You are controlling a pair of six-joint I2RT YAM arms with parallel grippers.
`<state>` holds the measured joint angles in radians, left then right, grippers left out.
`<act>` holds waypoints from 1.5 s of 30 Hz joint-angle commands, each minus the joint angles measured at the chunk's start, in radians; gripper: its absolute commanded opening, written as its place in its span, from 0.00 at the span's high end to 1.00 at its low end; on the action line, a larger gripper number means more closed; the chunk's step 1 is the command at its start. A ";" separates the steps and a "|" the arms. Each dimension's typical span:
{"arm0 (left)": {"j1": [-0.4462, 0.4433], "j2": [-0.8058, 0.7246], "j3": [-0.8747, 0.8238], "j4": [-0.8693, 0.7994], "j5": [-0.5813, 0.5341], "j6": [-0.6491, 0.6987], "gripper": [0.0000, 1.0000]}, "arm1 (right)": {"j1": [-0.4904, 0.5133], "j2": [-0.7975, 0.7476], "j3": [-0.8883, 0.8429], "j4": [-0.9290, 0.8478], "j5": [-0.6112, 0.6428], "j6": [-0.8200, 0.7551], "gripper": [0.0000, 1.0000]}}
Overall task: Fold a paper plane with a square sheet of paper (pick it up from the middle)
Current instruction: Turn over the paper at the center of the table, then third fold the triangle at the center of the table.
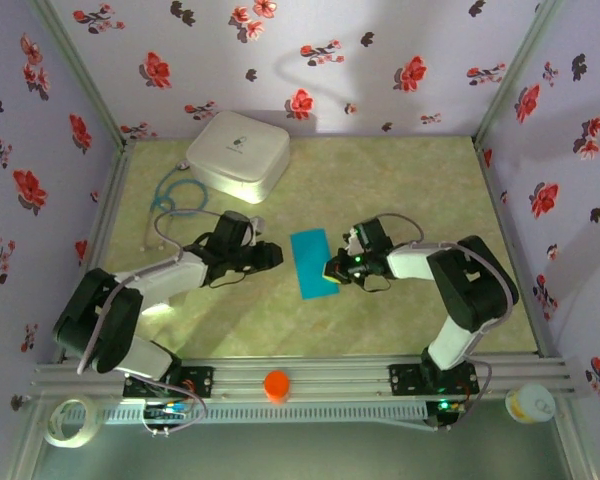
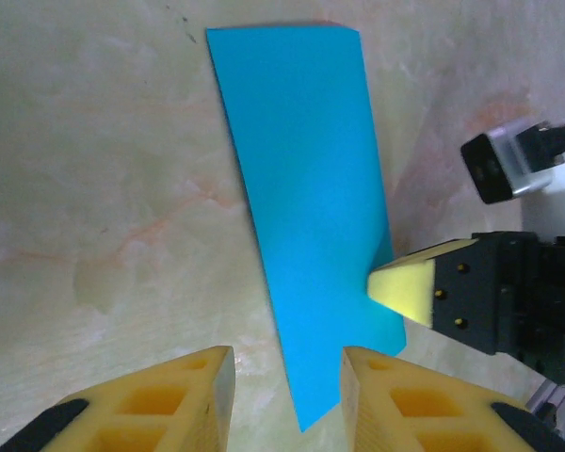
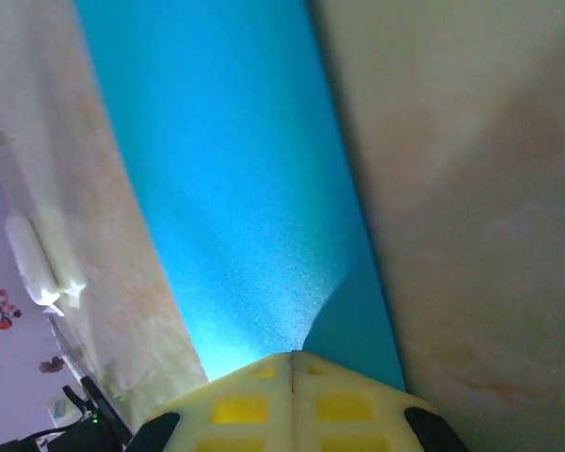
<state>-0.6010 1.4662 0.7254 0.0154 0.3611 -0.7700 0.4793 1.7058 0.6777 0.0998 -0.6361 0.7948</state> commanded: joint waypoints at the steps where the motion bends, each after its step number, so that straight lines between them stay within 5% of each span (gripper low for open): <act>1: -0.012 0.023 0.032 0.037 0.030 -0.022 0.65 | -0.005 0.037 -0.046 0.030 0.005 0.011 0.97; 20: -0.065 0.127 0.054 0.080 0.049 -0.074 0.70 | -0.004 0.043 -0.136 0.110 0.104 0.150 0.97; 32: -0.071 0.176 0.051 0.146 0.068 -0.114 0.94 | 0.003 -0.009 -0.147 0.078 0.131 0.202 1.00; 45: -0.083 0.250 0.076 0.136 0.101 -0.148 0.74 | 0.010 -0.035 -0.139 0.054 0.145 0.218 1.00</act>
<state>-0.6727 1.6928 0.7734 0.1486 0.4316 -0.9112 0.4892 1.6661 0.5686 0.2947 -0.5674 0.9966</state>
